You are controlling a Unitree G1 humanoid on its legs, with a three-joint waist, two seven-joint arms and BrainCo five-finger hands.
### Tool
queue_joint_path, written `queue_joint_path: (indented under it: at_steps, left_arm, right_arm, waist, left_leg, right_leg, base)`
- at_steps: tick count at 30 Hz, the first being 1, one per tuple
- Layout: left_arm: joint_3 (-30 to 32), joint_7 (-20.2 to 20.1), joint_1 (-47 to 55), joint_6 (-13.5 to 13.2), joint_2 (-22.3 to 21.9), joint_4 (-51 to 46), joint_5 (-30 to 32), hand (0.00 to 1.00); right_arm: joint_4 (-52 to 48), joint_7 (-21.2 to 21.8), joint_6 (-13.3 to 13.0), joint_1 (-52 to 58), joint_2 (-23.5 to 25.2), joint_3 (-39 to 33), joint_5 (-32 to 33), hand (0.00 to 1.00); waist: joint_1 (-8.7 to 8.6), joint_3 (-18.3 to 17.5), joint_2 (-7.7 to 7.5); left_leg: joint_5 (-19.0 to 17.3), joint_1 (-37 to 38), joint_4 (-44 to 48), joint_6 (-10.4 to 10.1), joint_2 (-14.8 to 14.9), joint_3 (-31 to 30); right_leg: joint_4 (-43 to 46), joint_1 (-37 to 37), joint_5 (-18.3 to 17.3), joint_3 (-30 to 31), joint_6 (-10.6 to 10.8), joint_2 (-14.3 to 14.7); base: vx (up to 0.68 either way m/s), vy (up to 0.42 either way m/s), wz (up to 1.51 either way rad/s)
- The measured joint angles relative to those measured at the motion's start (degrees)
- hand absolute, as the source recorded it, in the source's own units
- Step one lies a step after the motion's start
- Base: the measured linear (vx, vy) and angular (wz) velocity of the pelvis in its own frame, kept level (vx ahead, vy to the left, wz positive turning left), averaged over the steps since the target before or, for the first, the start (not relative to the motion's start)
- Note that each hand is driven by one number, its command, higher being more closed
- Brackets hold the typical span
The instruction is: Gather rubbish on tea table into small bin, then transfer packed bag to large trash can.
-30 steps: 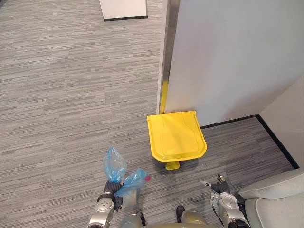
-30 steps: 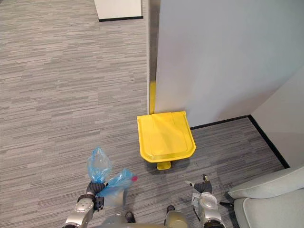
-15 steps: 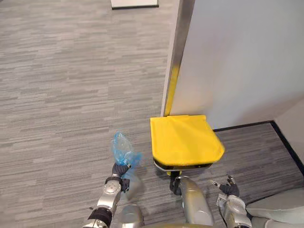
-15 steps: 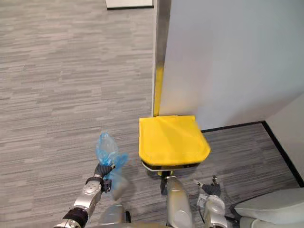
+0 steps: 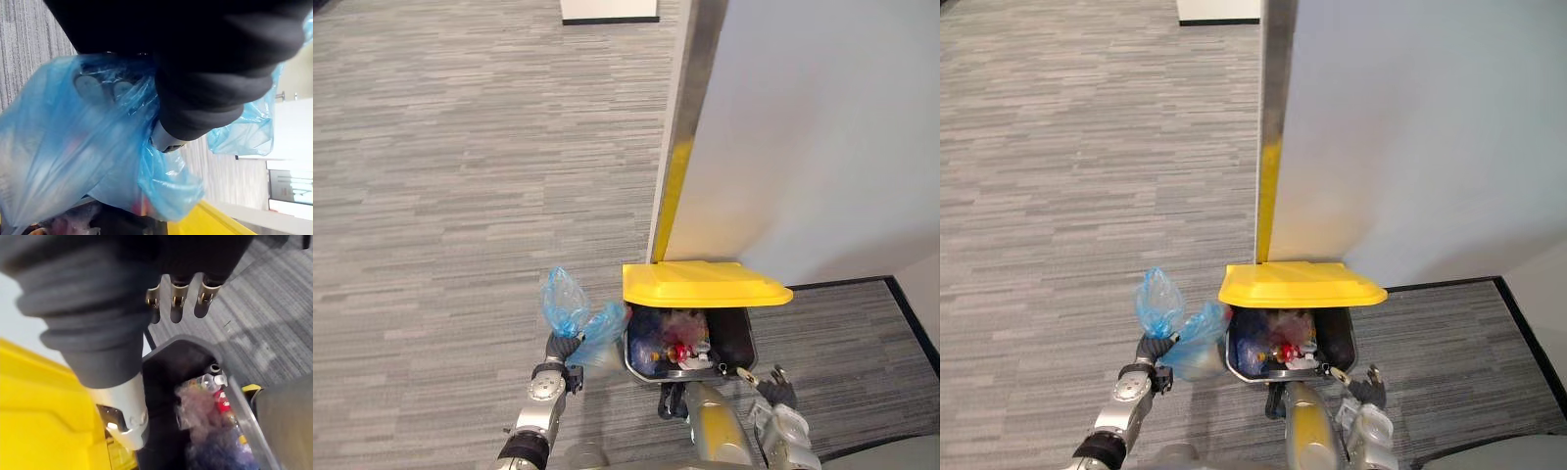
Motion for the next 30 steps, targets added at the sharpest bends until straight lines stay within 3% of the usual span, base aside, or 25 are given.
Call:
queue_joint_path:
  at_steps: [5,7,11,12,13,14,15,16,17,20,24,27,30]
  left_arm:
    - [-1.96,0.04,-0.42,-0.02,0.32,-2.86,-0.05,1.00]
    - [-2.65,0.12,-1.84,-0.07,0.22,-4.38,-0.09,1.00]
    - [-2.52,0.62,-5.16,-0.94,0.69,-5.64,-0.64,1.00]
    - [-2.45,0.87,-5.76,-1.22,0.99,-5.64,-0.76,1.00]
    - [-2.46,1.52,-6.98,-1.44,1.61,-5.61,-1.23,1.00]
    - [-2.50,1.48,-8.92,-1.68,2.06,-5.44,-1.27,1.00]
    - [-2.50,1.54,-9.91,-1.77,2.88,-5.41,-1.33,1.00]
    - [-2.05,1.98,-10.98,-1.97,3.20,-5.35,-2.26,1.00]
    - [-2.10,2.53,-11.07,-1.99,3.96,-4.61,-2.66,1.00]
    - [-2.20,2.59,-11.46,-1.95,5.58,-3.58,-3.38,1.00]
    - [-2.24,2.65,-11.58,-2.51,6.15,-3.40,-4.61,1.00]
    - [-2.46,2.69,-11.64,-3.06,7.27,-3.31,-5.00,1.00]
    - [-2.85,2.77,-11.68,-3.09,8.25,-3.28,-5.03,1.00]
  right_arm:
    - [-4.49,0.08,-0.16,-5.06,-1.03,6.67,-0.73,0.00]
    - [-5.27,-0.06,-0.23,-9.45,-2.37,9.27,-2.91,0.00]
    - [-6.00,-0.11,-0.21,-15.79,-5.36,13.01,-5.72,0.00]
    - [-5.83,-0.16,-0.15,-16.95,-5.64,13.27,-6.23,0.00]
    - [-5.81,-0.11,-0.20,-19.21,-6.20,13.63,-7.25,0.00]
    - [-5.64,-0.21,-0.21,-21.75,-7.65,14.51,-7.76,0.00]
    - [-5.09,-0.20,-0.21,-22.71,-8.45,14.78,-8.30,0.00]
    - [-2.59,-0.03,-0.14,-26.08,-10.58,15.71,-9.60,0.00]
    - [-0.35,-0.07,-0.13,-29.02,-11.55,15.68,-10.14,0.00]
    - [3.24,-0.11,0.13,-33.72,-13.61,15.75,-11.31,0.00]
    - [5.62,-0.12,0.44,-40.60,-20.34,17.92,-11.75,0.00]
    - [7.62,-0.12,0.38,-43.34,-22.48,17.96,-11.76,0.00]
    - [8.83,-0.12,0.40,-44.29,-22.86,18.40,-11.76,0.00]
  waist:
    - [1.26,-0.20,0.37]
    - [1.96,-0.07,0.25]
    - [3.12,0.51,-0.21]
    - [3.19,0.92,-0.61]
    - [3.09,1.72,-1.14]
    - [3.34,3.26,-1.47]
    - [2.36,4.30,-3.01]
    - [2.90,5.42,-3.83]
    - [3.35,5.52,-3.82]
    - [2.83,6.79,-5.00]
    - [2.95,9.63,-4.32]
    - [2.93,10.14,-4.32]
    - [2.87,10.43,-4.18]
  left_leg:
    - [1.00,-5.03,-0.26,-0.84,0.52,-3.01]
    - [4.16,-7.98,0.15,-2.77,1.09,-4.03]
    - [7.03,-11.05,0.79,-4.17,2.89,-4.11]
    - [7.01,-11.27,0.62,-4.15,2.94,-4.12]
    - [6.06,-12.34,0.20,-2.70,3.31,-4.47]
    - [5.93,-13.82,-0.02,-4.32,4.34,-6.22]
    - [6.51,-14.23,0.30,-5.81,2.51,-7.25]
    - [6.51,-16.30,4.08,-7.52,1.80,-8.68]
    - [6.27,-19.15,8.31,-7.08,0.38,-8.28]
    - [4.47,-20.50,9.34,-4.64,-1.31,-7.08]
    - [4.38,-20.88,8.42,-4.74,-1.79,-7.29]
    - [4.41,-20.96,6.91,-4.77,-2.43,-7.68]
    - [4.42,-21.08,6.59,-4.79,-2.47,-9.90]
  right_leg:
    - [0.78,-4.21,-0.27,-0.92,0.23,0.22]
    - [0.91,-5.94,-0.52,-2.16,0.11,0.11]
    - [0.02,-6.19,-0.95,-5.16,0.13,-0.10]
    - [-0.17,-6.29,-1.03,-5.36,0.00,-0.11]
    - [-0.60,-6.84,-1.24,-5.70,0.84,0.17]
    - [9.01,-10.28,-0.81,0.22,-2.96,0.52]
    - [11.45,-10.32,-2.64,6.06,-4.09,0.67]
    - [8.73,-10.35,-2.85,5.80,-3.43,1.31]
    - [4.83,-10.21,-0.43,3.82,-2.20,1.77]
    - [1.18,-10.00,2.49,2.57,-2.73,1.92]
    - [-4.98,-7.55,6.54,2.84,-0.45,2.66]
    - [-10.46,-5.71,10.53,2.96,-1.27,3.41]
    - [-12.00,-5.00,10.85,2.02,-1.14,4.32]
  base:
    - [-0.06,-0.117,0.19]
    - [-0.02,-0.151,0.26]
    - [-0.04,-0.135,0.38]
    - [-0.12,-0.184,0.39]
    - [-0.14,-0.194,0.38]
    - [-0.17,-0.233,0.70]
    - [-0.11,-0.241,0.77]
    - [-0.10,-0.138,0.37]
    - [-0.09,-0.067,-0.02]
    - [-0.13,-0.006,0.08]
    - [-0.17,0.025,-0.10]
    - [-0.08,0.022,0.02]
    - [0.01,-0.013,0.01]
